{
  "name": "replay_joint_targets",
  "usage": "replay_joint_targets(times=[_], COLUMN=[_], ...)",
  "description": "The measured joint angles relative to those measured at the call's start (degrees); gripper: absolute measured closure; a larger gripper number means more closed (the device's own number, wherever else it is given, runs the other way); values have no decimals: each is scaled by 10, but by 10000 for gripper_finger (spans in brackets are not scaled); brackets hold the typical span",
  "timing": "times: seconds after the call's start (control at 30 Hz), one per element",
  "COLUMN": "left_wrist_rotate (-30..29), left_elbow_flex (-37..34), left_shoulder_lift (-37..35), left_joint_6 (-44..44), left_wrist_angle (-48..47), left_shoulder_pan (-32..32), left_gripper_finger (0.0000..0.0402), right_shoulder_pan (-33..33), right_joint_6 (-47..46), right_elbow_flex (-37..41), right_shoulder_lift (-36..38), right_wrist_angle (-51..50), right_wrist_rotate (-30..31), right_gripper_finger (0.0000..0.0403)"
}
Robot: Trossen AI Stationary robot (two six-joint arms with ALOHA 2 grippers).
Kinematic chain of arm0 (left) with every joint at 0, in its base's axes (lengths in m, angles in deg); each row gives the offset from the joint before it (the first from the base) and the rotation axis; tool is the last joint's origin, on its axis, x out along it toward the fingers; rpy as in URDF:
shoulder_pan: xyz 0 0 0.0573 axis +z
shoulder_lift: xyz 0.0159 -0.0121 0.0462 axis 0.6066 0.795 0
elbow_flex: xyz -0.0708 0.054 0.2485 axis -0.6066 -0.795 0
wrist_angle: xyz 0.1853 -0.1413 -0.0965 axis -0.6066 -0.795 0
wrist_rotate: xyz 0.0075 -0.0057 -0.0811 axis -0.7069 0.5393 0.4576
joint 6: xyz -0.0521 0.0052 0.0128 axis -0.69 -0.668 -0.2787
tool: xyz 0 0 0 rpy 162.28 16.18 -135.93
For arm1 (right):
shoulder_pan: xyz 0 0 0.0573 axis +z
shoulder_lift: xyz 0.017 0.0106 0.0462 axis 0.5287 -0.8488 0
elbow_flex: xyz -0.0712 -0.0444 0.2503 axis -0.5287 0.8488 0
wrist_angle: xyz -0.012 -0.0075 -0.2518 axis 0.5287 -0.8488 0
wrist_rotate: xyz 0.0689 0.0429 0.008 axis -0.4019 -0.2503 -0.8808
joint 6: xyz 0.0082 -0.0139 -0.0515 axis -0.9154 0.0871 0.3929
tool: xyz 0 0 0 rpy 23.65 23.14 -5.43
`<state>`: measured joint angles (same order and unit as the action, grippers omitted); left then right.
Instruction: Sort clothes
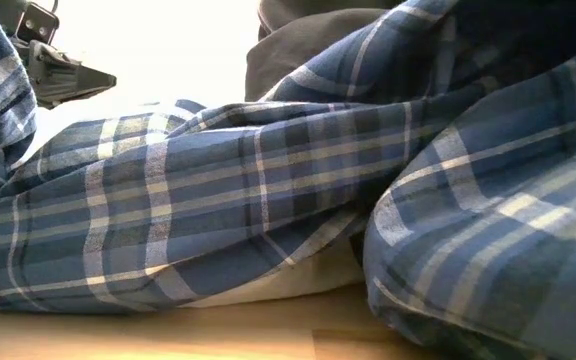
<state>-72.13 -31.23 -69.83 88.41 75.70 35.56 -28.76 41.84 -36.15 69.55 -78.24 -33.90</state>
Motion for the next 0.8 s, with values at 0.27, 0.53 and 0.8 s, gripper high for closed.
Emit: replay_joint_targets(times=[0.27, 0.53, 0.8], left_wrist_rotate=[-2, 20, 63], left_elbow_flex=[0, -17, 104], left_shoulder_lift=[0, 23, 186], left_joint_6=[13, -320, -489], left_wrist_angle=[2, 394, 439], left_shoulder_pan=[0, -13, -103], left_gripper_finger=[401, 401, 401], right_shoulder_pan=[0, 0, 0], right_joint_6=[0, 0, 0], right_elbow_flex=[0, 0, 0], right_shoulder_lift=[0, 0, 0], right_wrist_angle=[0, 0, 0], right_wrist_rotate=[0, 0, 0], right_gripper_finger=[402, 402, 402])
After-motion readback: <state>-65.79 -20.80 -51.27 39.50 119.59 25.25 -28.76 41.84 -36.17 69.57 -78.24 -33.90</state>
